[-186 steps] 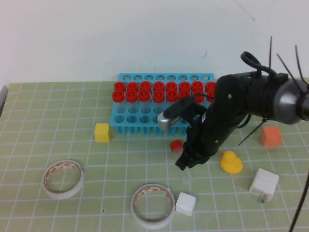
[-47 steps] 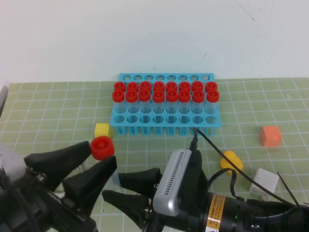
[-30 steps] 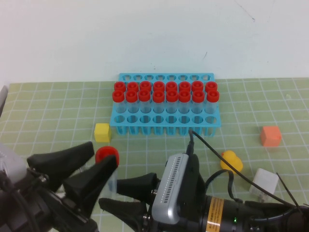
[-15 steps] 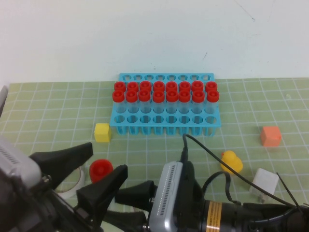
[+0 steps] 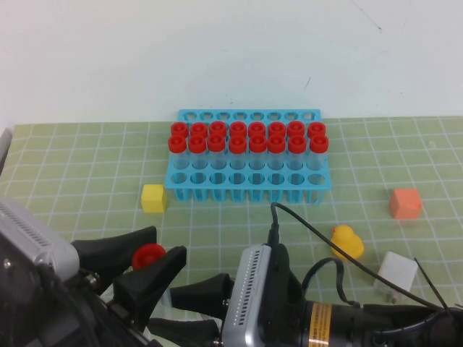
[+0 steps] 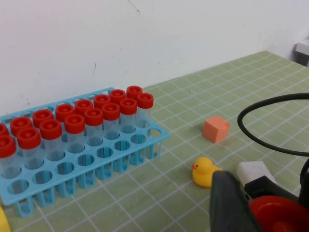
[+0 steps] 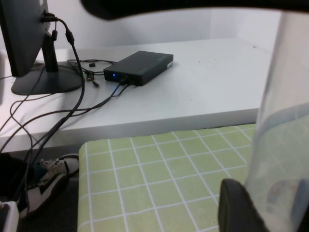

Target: Place the test tubes

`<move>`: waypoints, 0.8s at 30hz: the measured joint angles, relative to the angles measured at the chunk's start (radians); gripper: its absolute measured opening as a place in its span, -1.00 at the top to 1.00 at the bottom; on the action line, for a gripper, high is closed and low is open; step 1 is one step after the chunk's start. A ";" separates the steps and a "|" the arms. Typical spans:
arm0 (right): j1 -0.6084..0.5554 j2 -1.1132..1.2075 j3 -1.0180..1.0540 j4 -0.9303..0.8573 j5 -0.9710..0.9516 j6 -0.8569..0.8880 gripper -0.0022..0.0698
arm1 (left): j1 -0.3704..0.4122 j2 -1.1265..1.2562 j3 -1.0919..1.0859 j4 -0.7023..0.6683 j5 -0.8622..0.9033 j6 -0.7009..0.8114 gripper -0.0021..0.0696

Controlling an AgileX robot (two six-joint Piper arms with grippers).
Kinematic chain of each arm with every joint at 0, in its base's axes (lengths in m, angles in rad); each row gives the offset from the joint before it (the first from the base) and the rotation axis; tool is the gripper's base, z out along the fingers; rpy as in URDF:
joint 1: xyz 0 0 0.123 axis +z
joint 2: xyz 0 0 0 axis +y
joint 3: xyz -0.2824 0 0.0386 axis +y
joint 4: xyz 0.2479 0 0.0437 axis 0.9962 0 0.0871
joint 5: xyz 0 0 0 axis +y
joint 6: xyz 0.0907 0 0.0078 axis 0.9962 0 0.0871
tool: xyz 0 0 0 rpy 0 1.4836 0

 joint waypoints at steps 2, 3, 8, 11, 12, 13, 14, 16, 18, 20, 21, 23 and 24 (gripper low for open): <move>0.000 0.000 0.000 0.000 0.000 0.001 0.30 | 0.000 0.000 0.000 0.000 0.000 0.004 0.22; 0.000 0.000 0.000 0.000 0.000 0.001 0.30 | 0.000 0.000 0.000 0.000 0.000 0.004 0.22; 0.000 0.000 0.000 0.009 0.002 -0.021 0.30 | 0.000 0.000 0.000 0.000 0.000 0.004 0.22; 0.000 0.000 0.000 0.010 0.003 -0.023 0.24 | 0.000 0.000 0.000 0.000 0.000 0.006 0.22; 0.000 0.000 0.000 0.011 0.003 -0.021 0.17 | 0.000 0.000 0.000 0.000 0.000 0.006 0.22; 0.000 0.000 0.000 0.014 0.006 -0.020 0.05 | 0.000 0.000 0.000 0.000 0.002 0.006 0.22; 0.000 0.000 0.000 0.018 0.015 -0.016 -0.09 | 0.000 0.000 0.000 0.000 0.004 0.011 0.22; 0.000 -0.005 0.000 0.020 0.039 -0.016 -0.29 | 0.000 0.000 -0.010 0.000 0.015 0.015 0.22; 0.000 -0.025 0.000 0.020 0.084 -0.014 -0.40 | 0.000 0.000 -0.026 0.000 0.024 0.018 0.22; 0.000 -0.062 0.000 0.022 0.139 -0.014 -0.44 | 0.000 0.000 -0.052 0.000 0.043 0.020 0.22; 0.000 -0.082 0.000 0.023 0.178 -0.014 -0.45 | 0.000 0.000 -0.066 0.000 0.057 0.023 0.22; 0.000 -0.141 0.000 0.023 0.283 -0.014 -0.46 | 0.000 0.000 -0.099 0.000 0.092 0.027 0.22; 0.000 -0.168 0.000 0.018 0.337 -0.014 -0.46 | 0.000 0.000 -0.111 0.002 0.106 0.029 0.22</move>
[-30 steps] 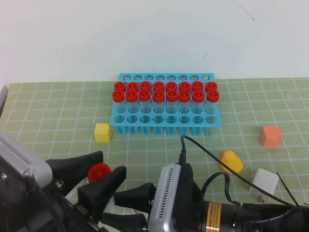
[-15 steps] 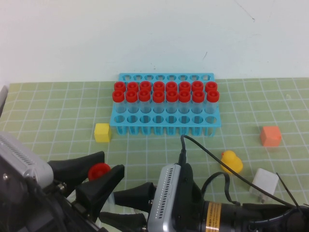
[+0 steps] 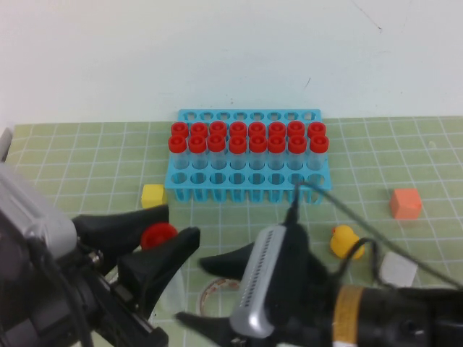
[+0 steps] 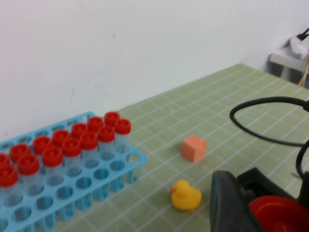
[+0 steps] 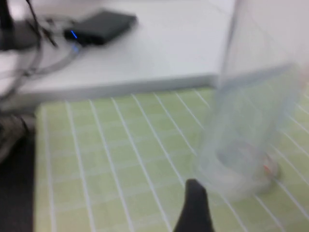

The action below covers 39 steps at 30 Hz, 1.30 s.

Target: Place the test tubes

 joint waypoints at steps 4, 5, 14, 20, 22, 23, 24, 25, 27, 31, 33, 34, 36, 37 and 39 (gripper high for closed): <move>0.000 -0.158 0.000 -0.026 0.312 0.000 -0.23 | 0.000 0.000 -0.040 0.000 0.020 0.008 0.22; 0.000 -0.202 0.000 -0.031 0.399 0.000 -0.09 | 0.000 0.000 -0.044 0.000 0.017 0.009 0.22; 0.000 -0.589 0.000 -0.029 0.998 -0.044 0.90 | 0.000 0.000 -0.046 0.000 -0.079 0.015 0.22; 0.000 -0.796 0.006 0.059 1.243 -0.115 0.94 | 0.000 0.000 -0.046 0.000 -0.093 0.073 0.22; 0.000 -0.866 0.027 0.100 1.272 -0.154 0.94 | 0.000 0.000 -0.046 0.000 -0.094 0.081 0.22; 0.000 -0.893 0.042 0.121 1.280 -0.171 0.94 | 0.000 0.000 -0.046 0.000 -0.095 0.084 0.22; 0.000 -0.933 0.060 0.139 1.284 -0.183 0.94 | 0.000 0.000 -0.046 0.000 -0.095 0.083 0.22; 0.000 -0.958 0.076 0.151 1.286 -0.189 0.94 | 0.000 0.000 -0.046 0.000 -0.096 0.084 0.22; 0.000 -1.014 0.121 0.179 1.295 -0.199 0.94 | 0.000 0.000 -0.046 0.000 -0.097 0.085 0.22; 0.000 -1.108 0.197 0.220 1.309 -0.205 0.94 | 0.000 0.000 -0.046 0.000 -0.097 0.091 0.22; 0.000 -1.153 0.225 0.231 1.310 -0.205 0.94 | 0.000 0.000 -0.046 0.000 -0.097 0.093 0.22; 0.000 -1.173 0.233 0.235 1.310 -0.205 0.94 | 0.000 0.000 -0.046 0.000 -0.098 0.095 0.22; 0.000 -1.201 0.250 0.241 1.311 -0.205 0.94 | 0.000 0.000 -0.046 0.000 -0.102 0.098 0.22; 0.000 -1.208 0.257 0.243 1.314 -0.205 0.94 | 0.000 0.000 -0.046 0.000 -0.104 0.100 0.22; 0.000 -1.220 0.269 0.245 1.323 -0.205 0.94 | 0.000 0.000 -0.046 0.000 -0.109 0.105 0.22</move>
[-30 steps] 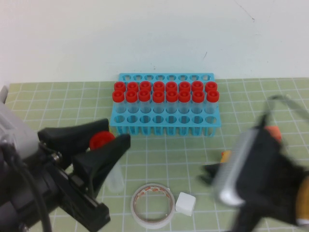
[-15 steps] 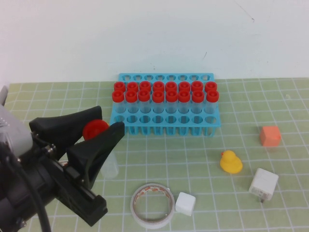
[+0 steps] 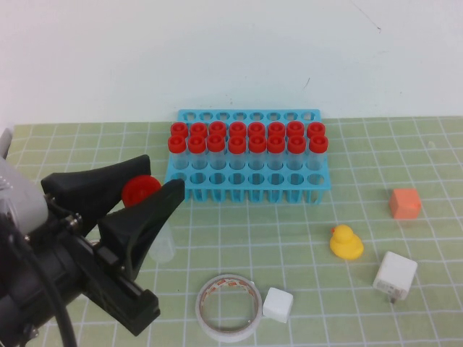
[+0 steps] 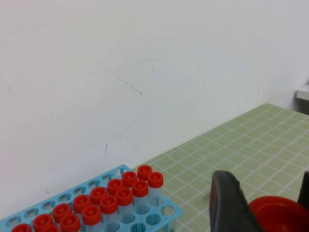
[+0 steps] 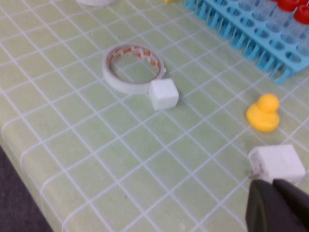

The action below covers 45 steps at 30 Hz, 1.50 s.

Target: Place the test tubes

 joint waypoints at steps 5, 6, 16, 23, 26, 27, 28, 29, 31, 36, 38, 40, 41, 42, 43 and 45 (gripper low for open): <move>0.000 -0.006 0.022 0.020 0.073 0.000 0.94 | 0.000 0.000 0.000 0.000 -0.006 0.002 0.22; 0.000 -0.006 0.024 0.025 0.082 0.000 0.94 | 0.000 0.000 0.000 0.000 -0.006 0.004 0.22; 0.000 -0.006 0.027 0.032 0.089 0.000 0.94 | 0.000 0.012 0.000 -0.009 -0.033 0.010 0.22; 0.000 -0.006 0.027 0.032 0.089 0.000 0.94 | 0.000 0.122 0.000 -0.011 -0.117 0.073 0.22; 0.000 -0.006 0.027 0.032 0.089 0.000 0.94 | 0.000 0.177 0.000 -0.013 -0.211 0.084 0.22; 0.000 -0.006 0.027 0.032 0.089 0.000 0.94 | 0.000 0.196 0.000 -0.017 -0.244 0.086 0.22; 0.000 -0.006 0.027 0.032 0.089 0.000 0.94 | 0.000 0.213 0.000 -0.019 -0.268 0.086 0.22; 0.000 -0.006 0.027 0.032 0.089 0.000 0.94 | 0.000 0.229 0.000 -0.021 -0.292 0.091 0.22; 0.000 -0.006 0.027 0.032 0.089 0.002 0.94 | 0.000 0.253 0.000 -0.024 -0.319 0.113 0.22; 0.000 -0.006 0.027 0.032 0.089 0.002 0.94 | 0.000 0.295 0.000 -0.028 -0.328 0.192 0.22; 0.000 -0.006 0.027 0.032 0.089 0.002 0.94 | 0.000 0.299 0.000 -0.028 -0.326 0.201 0.22; 0.000 -0.006 0.027 0.032 0.089 0.002 0.94 | 0.000 0.299 0.000 -0.028 -0.320 0.202 0.22; 0.000 -0.006 0.027 0.032 0.089 0.002 0.94 | 0.000 0.299 0.000 -0.017 -0.318 0.194 0.22; 0.000 -0.006 0.027 0.032 0.089 0.002 0.94 | 0.002 0.299 0.000 0.018 -0.313 0.166 0.22; 0.000 -0.006 0.027 0.032 0.089 0.002 0.94 | 0.011 0.299 0.000 0.065 -0.305 0.120 0.22; 0.000 -0.006 0.027 0.032 0.089 0.002 0.94 | 0.041 0.299 -0.010 0.219 -0.274 -0.079 0.22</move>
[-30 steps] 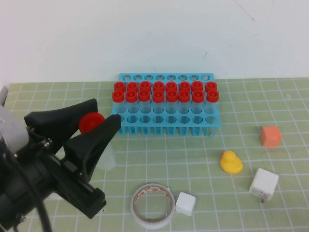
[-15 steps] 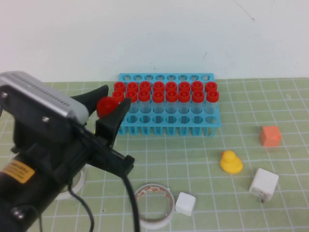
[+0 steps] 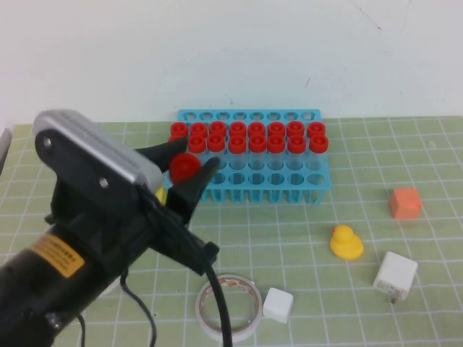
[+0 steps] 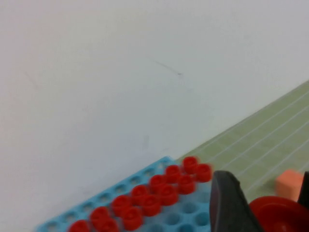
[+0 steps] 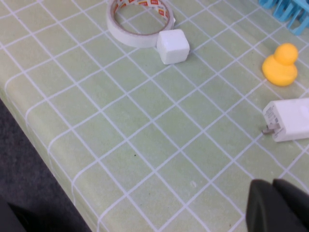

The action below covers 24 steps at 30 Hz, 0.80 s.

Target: Place the test tubes

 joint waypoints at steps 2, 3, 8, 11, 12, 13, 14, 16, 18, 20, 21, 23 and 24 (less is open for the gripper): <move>0.000 0.000 0.000 0.000 0.000 0.000 0.94 | 0.040 0.002 -0.025 0.183 0.050 -0.229 0.22; 0.000 0.000 0.000 0.000 0.000 0.000 0.94 | 0.067 0.002 -0.044 0.281 0.085 -0.355 0.22; 0.000 0.000 0.000 0.002 0.002 0.000 0.94 | 0.187 0.022 -0.109 0.618 0.186 -0.837 0.22; 0.000 0.000 0.000 0.002 0.002 0.000 0.94 | 0.242 0.040 -0.111 0.703 0.191 -0.955 0.22; 0.000 0.000 0.000 0.002 0.002 0.000 0.94 | 0.252 0.048 -0.111 0.710 0.192 -0.974 0.22; 0.000 0.000 0.000 0.002 0.002 0.000 0.94 | 0.260 0.057 -0.111 0.705 0.192 -0.985 0.22; 0.000 0.000 0.000 0.002 0.002 0.000 0.94 | 0.269 0.069 -0.111 0.683 0.190 -0.991 0.22; 0.000 0.000 0.000 0.002 0.002 0.000 0.94 | 0.291 0.100 -0.111 0.641 0.165 -0.991 0.22; 0.000 0.000 0.000 0.002 0.002 0.000 0.94 | 0.312 0.146 -0.111 0.623 0.101 -0.972 0.22; 0.000 0.000 0.000 0.002 0.002 0.000 0.94 | 0.323 0.193 -0.111 0.612 0.014 -0.923 0.22; 0.000 0.000 0.000 0.002 0.002 0.000 0.94 | 0.326 0.218 -0.111 0.609 -0.027 -0.883 0.22; 0.000 0.000 0.000 0.002 0.002 0.000 0.94 | 0.326 0.267 -0.111 0.609 -0.093 -0.810 0.22; 0.000 0.000 0.000 0.002 0.002 0.000 0.94 | 0.326 0.288 -0.111 0.609 -0.122 -0.779 0.22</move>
